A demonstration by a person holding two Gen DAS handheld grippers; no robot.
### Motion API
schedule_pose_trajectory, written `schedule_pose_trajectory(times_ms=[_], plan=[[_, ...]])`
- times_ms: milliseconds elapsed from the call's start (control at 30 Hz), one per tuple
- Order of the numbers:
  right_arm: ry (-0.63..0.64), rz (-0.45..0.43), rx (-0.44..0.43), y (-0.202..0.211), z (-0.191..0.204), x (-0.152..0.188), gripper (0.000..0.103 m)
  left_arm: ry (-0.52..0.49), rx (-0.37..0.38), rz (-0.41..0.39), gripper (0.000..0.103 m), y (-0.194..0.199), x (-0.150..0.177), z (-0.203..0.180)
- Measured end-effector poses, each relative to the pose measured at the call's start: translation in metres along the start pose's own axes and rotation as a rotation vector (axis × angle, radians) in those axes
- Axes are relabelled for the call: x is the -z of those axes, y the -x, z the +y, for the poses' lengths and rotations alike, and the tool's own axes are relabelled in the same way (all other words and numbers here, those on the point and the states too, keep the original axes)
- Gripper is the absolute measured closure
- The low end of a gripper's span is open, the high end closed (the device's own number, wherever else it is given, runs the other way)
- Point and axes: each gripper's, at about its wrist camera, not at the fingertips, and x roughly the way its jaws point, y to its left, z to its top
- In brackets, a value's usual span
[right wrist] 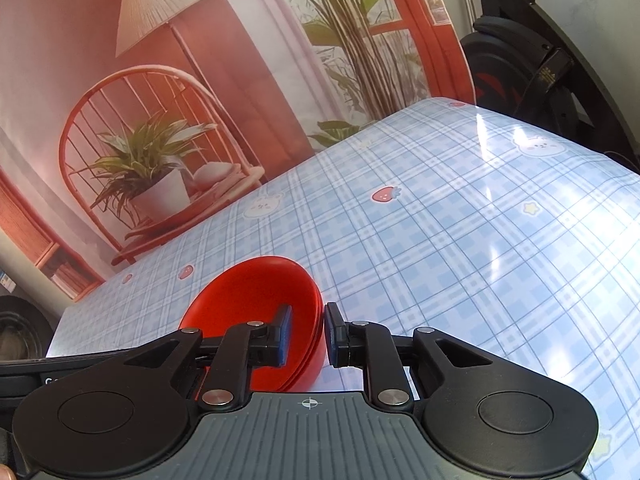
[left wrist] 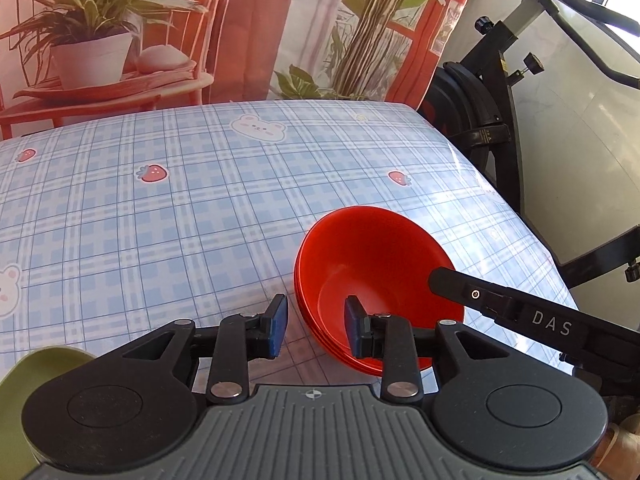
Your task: Organize plates and bowls
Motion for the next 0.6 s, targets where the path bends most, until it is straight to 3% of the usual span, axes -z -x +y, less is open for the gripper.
schedule_pose_trajectory(times_ms=[233, 600], plan=[[-0.008, 0.010, 0.003, -0.0055, 0.0009, 0.0049, 0.085, -0.005, 0.036, 0.010, 0.074, -0.0094, 0.0019, 0.0035], [-0.001, 0.029, 0.022, -0.0095, 0.0030, 0.0077, 0.088, 0.000, 0.032, 0.002, 0.080, -0.0051, 0.0048, 0.0044]])
